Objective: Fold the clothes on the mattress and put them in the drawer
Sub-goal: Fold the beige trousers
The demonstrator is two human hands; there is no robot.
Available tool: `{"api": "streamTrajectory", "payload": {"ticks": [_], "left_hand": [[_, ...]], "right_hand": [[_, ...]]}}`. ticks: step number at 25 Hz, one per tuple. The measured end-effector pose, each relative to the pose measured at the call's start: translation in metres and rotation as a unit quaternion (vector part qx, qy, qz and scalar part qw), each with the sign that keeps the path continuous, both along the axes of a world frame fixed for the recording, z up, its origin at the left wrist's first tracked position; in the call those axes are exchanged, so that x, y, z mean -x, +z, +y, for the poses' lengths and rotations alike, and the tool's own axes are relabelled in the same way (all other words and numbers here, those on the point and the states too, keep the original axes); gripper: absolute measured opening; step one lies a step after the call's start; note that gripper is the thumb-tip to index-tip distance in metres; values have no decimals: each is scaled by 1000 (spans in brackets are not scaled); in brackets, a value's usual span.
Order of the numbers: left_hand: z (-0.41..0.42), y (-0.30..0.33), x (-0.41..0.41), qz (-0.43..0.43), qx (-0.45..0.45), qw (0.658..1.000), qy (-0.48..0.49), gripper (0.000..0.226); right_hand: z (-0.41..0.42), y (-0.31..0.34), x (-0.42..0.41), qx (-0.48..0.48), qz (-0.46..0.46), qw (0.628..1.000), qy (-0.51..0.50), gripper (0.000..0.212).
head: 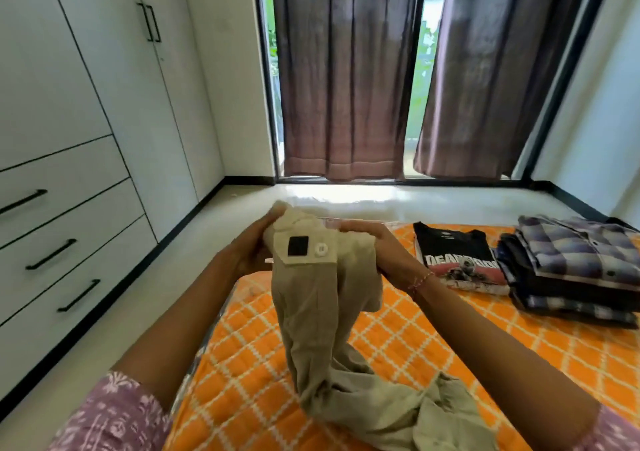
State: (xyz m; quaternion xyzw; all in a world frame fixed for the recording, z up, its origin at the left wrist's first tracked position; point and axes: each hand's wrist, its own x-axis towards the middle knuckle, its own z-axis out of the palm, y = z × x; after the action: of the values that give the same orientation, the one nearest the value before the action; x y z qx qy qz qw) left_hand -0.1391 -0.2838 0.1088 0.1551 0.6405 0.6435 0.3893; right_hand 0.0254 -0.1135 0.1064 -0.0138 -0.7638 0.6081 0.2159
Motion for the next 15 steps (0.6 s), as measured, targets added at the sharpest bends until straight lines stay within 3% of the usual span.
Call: {"api": "streamTrajectory", "payload": {"ticks": [3,5,7,8,9,11,13,15], "left_hand": [[-4,8,7,40,-38,998,9,19],[2,11,5,66,-101,992,32,23],[8,14,2,67,-163,983,57,33],[11,15,1,57,-189,978,64,35],[12,16,0,43,-209,975,65,36],[13,15,-4,13,-234,971,45,38],[15,13,-10,13,-238,971,2,55],[9,10,-15,22,-209,976,-55,67]], "right_hand": [[1,-4,-3,-92,-27,995,26,45],[5,-14,-2,-180,-30,982,-38,37],[22,-29,-2,-231,-122,959,-110,50],[32,-33,-3,-151,-199,960,-128,54],[38,-32,-5,-14,-258,958,-127,51],[43,-32,-1,300,-281,910,-54,50],[32,-32,12,369,-260,892,14,61],[11,-25,26,358,-229,905,12,37]]}}
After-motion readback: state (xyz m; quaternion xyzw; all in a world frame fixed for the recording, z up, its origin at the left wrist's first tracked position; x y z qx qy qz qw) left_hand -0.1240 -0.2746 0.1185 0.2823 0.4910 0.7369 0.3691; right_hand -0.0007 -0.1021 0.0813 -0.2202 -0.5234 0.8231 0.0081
